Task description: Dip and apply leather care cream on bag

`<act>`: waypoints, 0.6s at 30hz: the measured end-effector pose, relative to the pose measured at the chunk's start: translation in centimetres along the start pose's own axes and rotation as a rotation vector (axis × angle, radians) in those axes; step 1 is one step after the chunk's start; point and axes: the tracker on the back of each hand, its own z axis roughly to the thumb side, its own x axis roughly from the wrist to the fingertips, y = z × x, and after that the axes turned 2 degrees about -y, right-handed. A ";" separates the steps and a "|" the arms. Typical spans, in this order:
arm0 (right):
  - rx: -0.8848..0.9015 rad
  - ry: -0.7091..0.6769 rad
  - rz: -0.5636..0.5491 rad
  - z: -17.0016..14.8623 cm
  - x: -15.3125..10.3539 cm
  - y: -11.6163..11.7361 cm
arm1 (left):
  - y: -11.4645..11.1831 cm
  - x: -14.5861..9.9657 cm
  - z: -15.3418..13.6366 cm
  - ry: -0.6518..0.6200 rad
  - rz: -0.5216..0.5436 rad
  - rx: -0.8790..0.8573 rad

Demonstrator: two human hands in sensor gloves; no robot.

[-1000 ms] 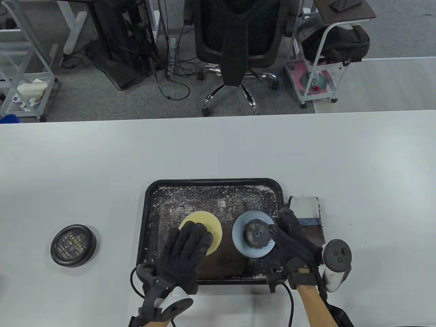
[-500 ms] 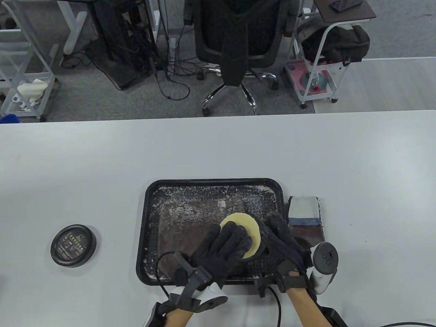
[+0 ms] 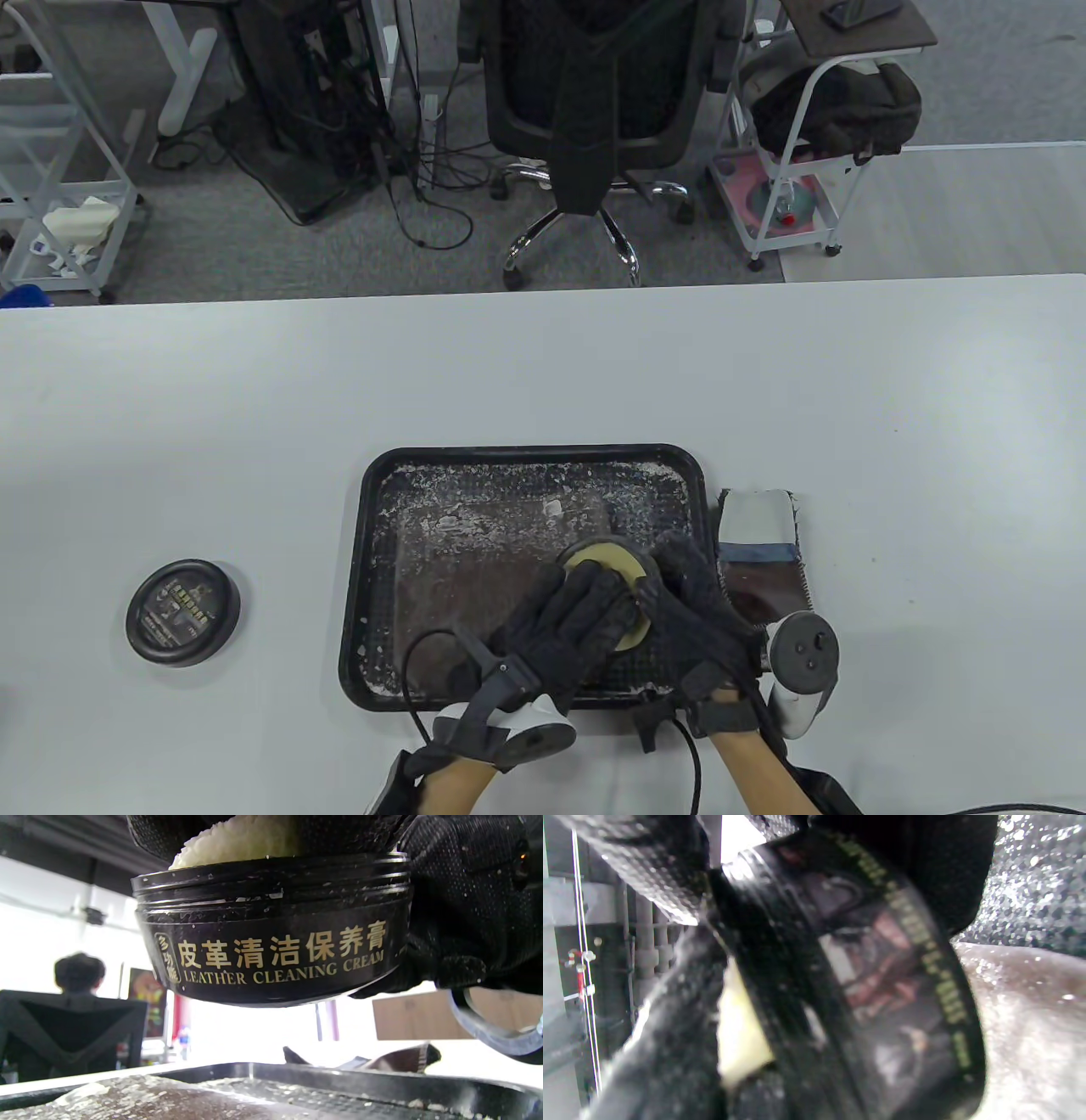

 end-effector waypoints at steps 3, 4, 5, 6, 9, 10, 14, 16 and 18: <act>-0.004 -0.021 0.012 0.4 0.0 0.1 | -0.2 0.0 0.2 -0.015 -0.024 0.016; -0.022 -0.031 0.014 0.5 0.0 0.1 | -0.3 0.0 0.2 -0.015 -0.030 0.004; -0.046 -0.049 0.024 0.8 -0.1 0.1 | -0.3 0.1 0.2 -0.014 -0.036 -0.007; -0.053 -0.057 0.031 0.9 -0.1 0.2 | -0.4 0.1 0.1 -0.011 -0.038 -0.004; -0.067 -0.057 0.051 1.0 0.0 0.3 | -0.4 0.1 0.3 -0.010 -0.054 0.024; -0.074 -0.058 0.056 1.0 0.0 0.4 | -0.4 0.2 0.5 -0.007 -0.064 0.039; -0.130 -0.075 0.047 1.1 -0.3 0.7 | -0.4 0.9 1.2 0.054 -0.097 0.083; -0.139 -0.083 0.044 1.2 -0.4 0.9 | -0.3 1.2 1.3 0.091 -0.106 0.083; -0.161 -0.099 0.049 1.5 -0.6 1.1 | -0.2 1.6 1.3 0.137 -0.108 0.061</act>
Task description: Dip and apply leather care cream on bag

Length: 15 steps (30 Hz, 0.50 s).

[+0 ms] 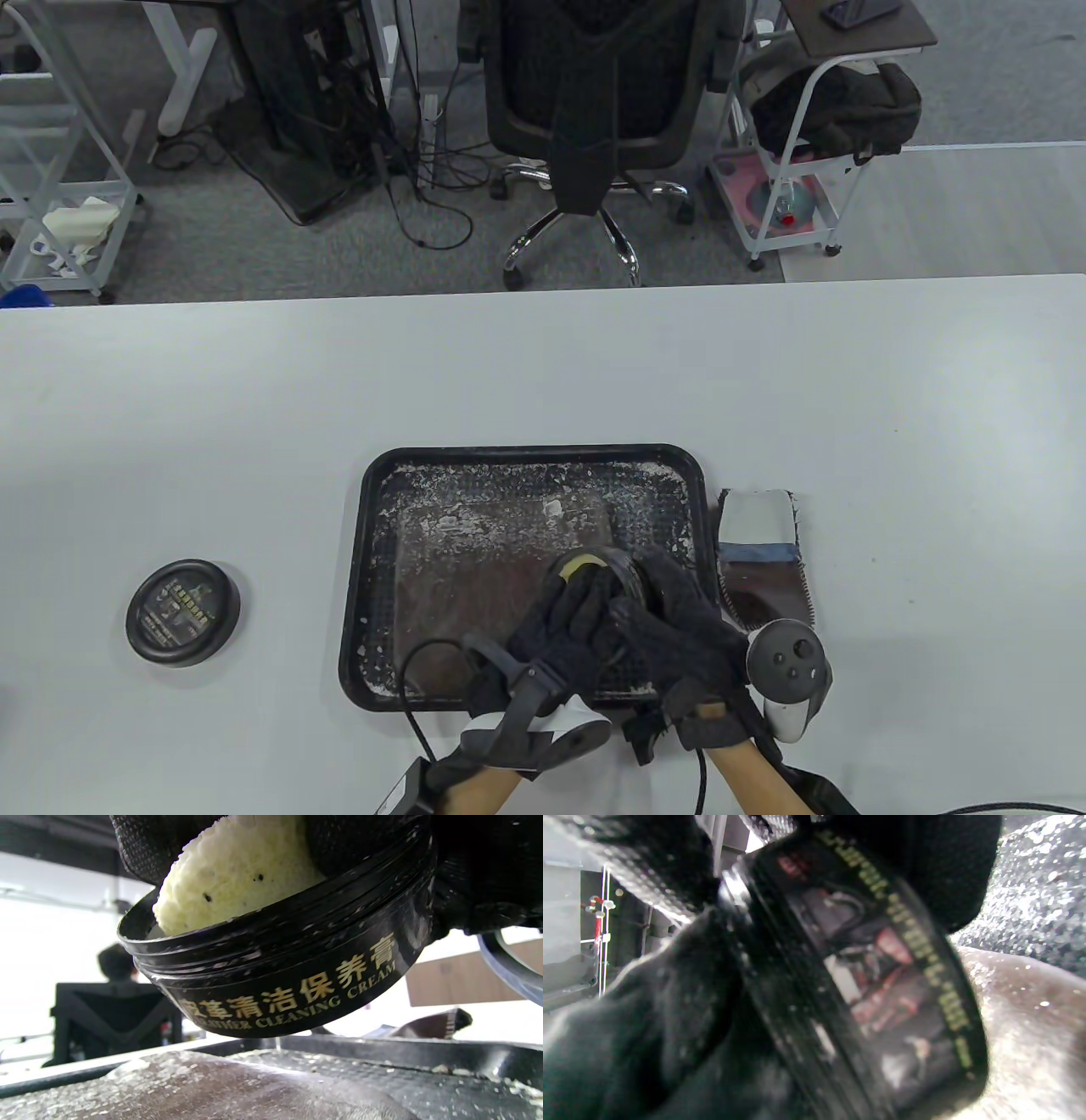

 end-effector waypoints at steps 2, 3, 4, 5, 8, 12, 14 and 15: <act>-0.072 -0.032 -0.020 0.6 -0.1 0.1 | 0.0 0.4 0.1 0.046 -0.007 -0.032; -0.092 -0.040 -0.024 0.7 -0.1 0.0 | 0.0 0.5 0.1 0.058 -0.006 -0.043; -0.096 -0.040 -0.027 0.7 -0.2 -0.1 | 0.0 0.5 0.1 0.055 -0.001 -0.055; -0.086 -0.038 -0.027 0.6 -0.3 -0.2 | 0.0 0.5 0.0 0.044 0.000 -0.067; -0.057 -0.039 -0.023 0.4 -0.4 -0.3 | -0.3 0.1 -0.1 -0.010 0.023 -0.101; -0.092 -0.034 -0.010 0.4 -0.3 -0.5 | -0.5 -0.2 0.2 -0.079 -0.013 -0.071; -0.080 -0.029 -0.008 0.4 -0.2 -0.8 | -0.5 -0.4 0.4 -0.123 -0.014 -0.030; -0.074 -0.026 -0.007 0.3 -0.1 -0.9 | -0.5 -0.5 0.6 -0.140 -0.014 -0.017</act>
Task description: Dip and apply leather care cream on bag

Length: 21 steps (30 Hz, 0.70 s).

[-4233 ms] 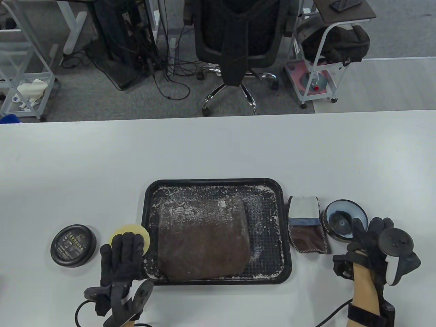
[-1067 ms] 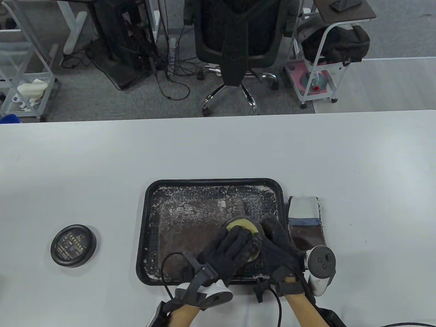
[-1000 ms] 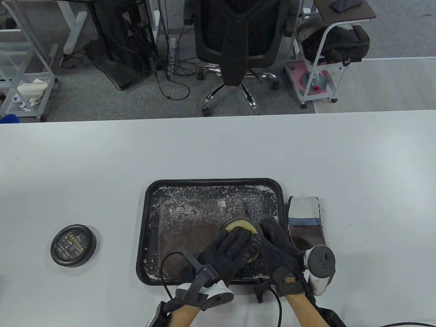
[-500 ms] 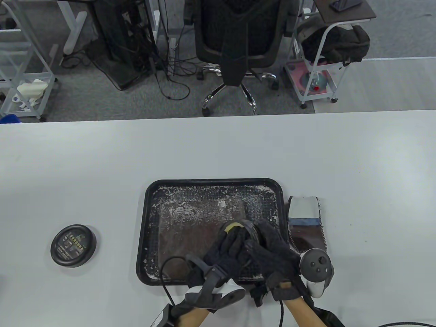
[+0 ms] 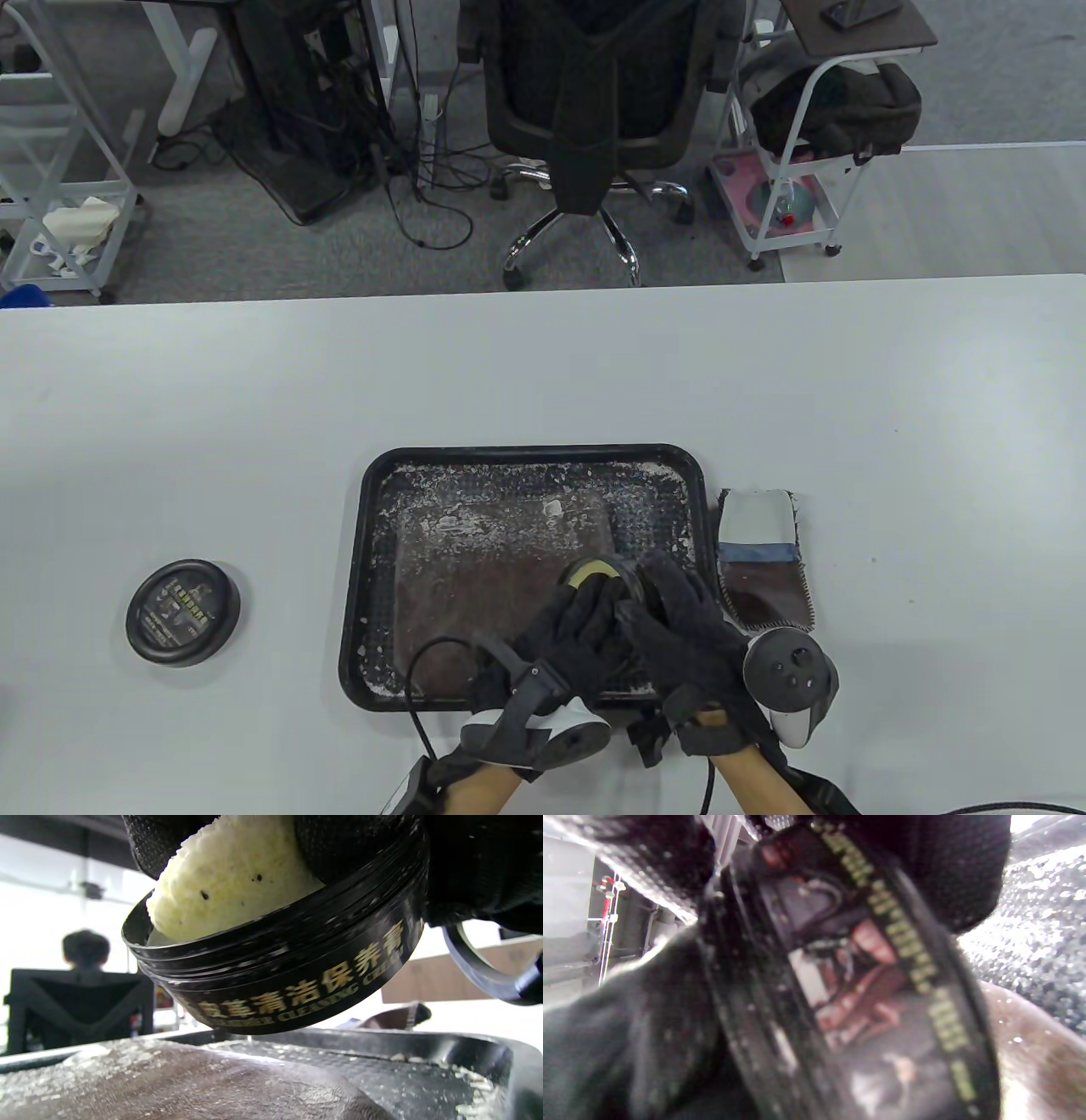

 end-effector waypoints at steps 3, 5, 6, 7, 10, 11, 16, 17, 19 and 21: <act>0.040 0.021 -0.006 -0.4 0.1 -0.4 | 0.0 -0.2 0.6 -0.060 -0.003 0.048; 0.041 0.019 -0.014 -0.4 0.0 -0.4 | 0.0 -0.2 0.8 -0.054 -0.011 0.059; 0.035 0.012 -0.022 -0.3 0.0 -0.3 | -0.1 -0.1 1.1 -0.031 -0.001 0.075; 0.031 0.005 -0.026 -0.2 0.0 -0.3 | -0.1 -0.1 1.3 -0.016 0.009 0.092; -0.002 -0.027 -0.041 0.3 -0.3 0.0 | 0.2 0.3 1.6 0.043 0.017 0.167; -0.001 -0.028 -0.043 0.3 -0.4 0.1 | 0.2 0.4 1.6 0.062 0.014 0.152; -0.048 -0.059 -0.023 0.7 -0.8 1.0 | 0.0 0.4 0.0 0.199 0.025 -0.066; -0.051 -0.056 -0.022 0.7 -0.8 1.1 | -0.1 0.3 -0.3 0.199 0.024 -0.097; -0.049 -0.050 -0.014 0.6 -0.7 1.3 | -0.3 0.0 -0.7 0.173 0.025 -0.107; -0.045 -0.041 -0.009 0.4 -0.6 1.2 | -0.4 -0.2 -0.9 0.137 0.017 -0.130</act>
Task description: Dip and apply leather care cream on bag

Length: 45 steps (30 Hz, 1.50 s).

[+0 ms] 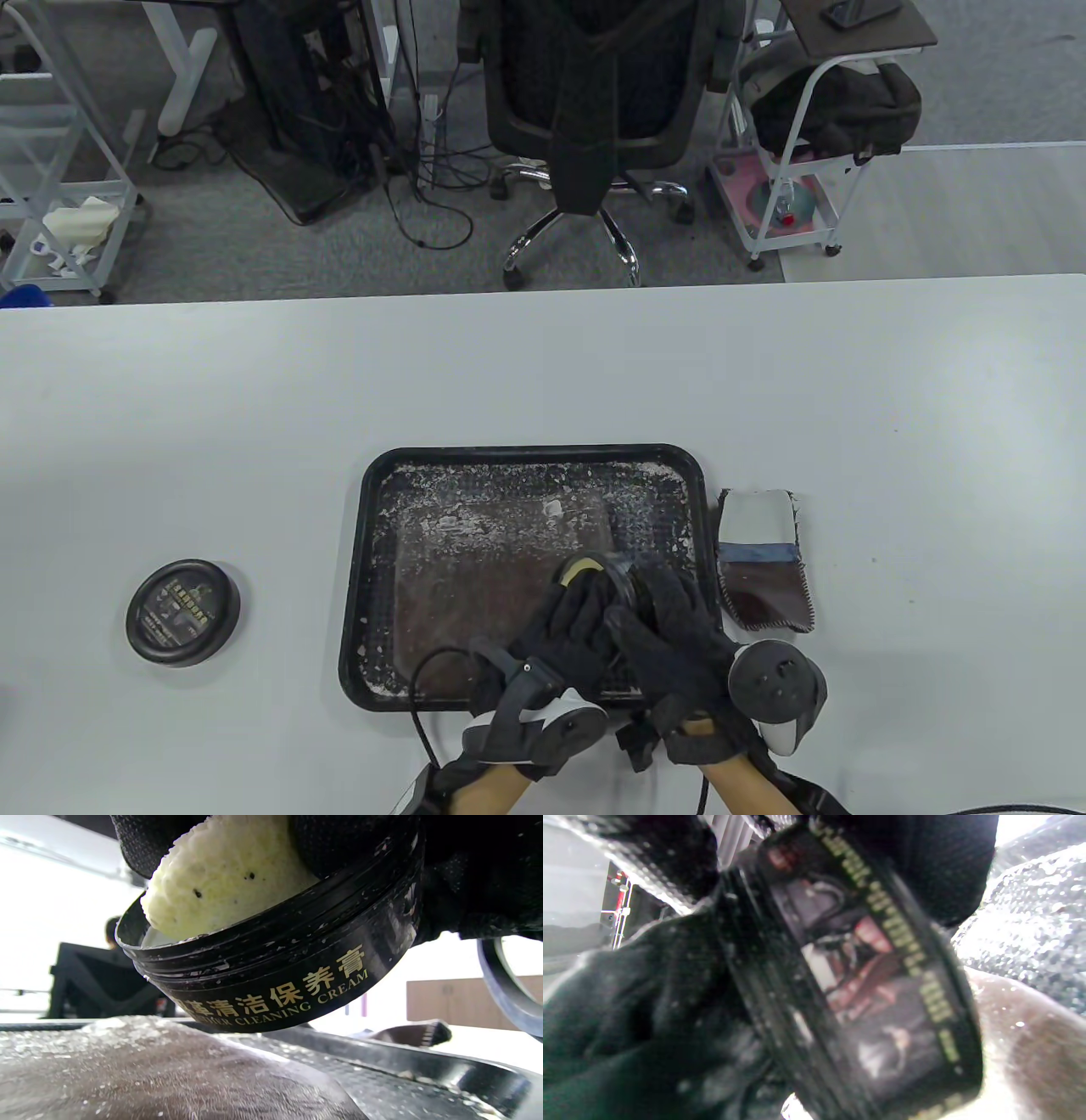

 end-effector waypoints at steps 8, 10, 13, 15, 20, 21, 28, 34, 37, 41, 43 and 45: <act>0.066 0.053 -0.003 -0.8 0.3 -1.1 | 0.0 -0.3 1.3 -0.171 -0.046 0.161; 0.089 0.075 0.004 -1.1 0.4 -1.3 | 0.0 -0.3 1.7 -0.207 -0.062 0.208; 0.094 0.074 0.002 -1.1 0.3 -1.2 | -0.2 -0.4 1.9 -0.172 -0.045 0.213; 0.071 0.058 -0.008 -0.8 0.2 -1.0 | -0.2 -0.2 2.0 -0.143 -0.028 0.218; 0.063 0.037 -0.005 -0.3 -0.1 -0.6 | 0.1 0.2 1.9 -0.053 0.004 0.209; 0.055 0.034 -0.001 -0.2 -0.1 -0.5 | 0.1 0.4 1.5 -0.024 0.000 0.169; 0.027 0.014 0.013 0.0 -0.3 -0.2 | 0.1 -0.2 0.3 -0.012 0.008 0.005; 0.080 0.054 0.012 -0.6 -0.1 -0.9 | 0.3 -0.6 1.4 -0.197 -0.037 0.198; 0.118 0.086 0.011 -1.1 0.1 -1.3 | 0.2 -0.7 1.9 -0.247 -0.055 0.236; 0.151 0.100 0.010 -1.4 0.2 -1.6 | 0.3 -0.8 2.2 -0.229 -0.034 0.261; 0.155 0.096 0.005 -1.4 0.2 -1.6 | 0.4 -0.8 2.3 -0.216 -0.012 0.270; 0.149 0.091 -0.002 -1.3 0.2 -1.8 | 0.8 -0.8 2.4 -0.195 0.001 0.264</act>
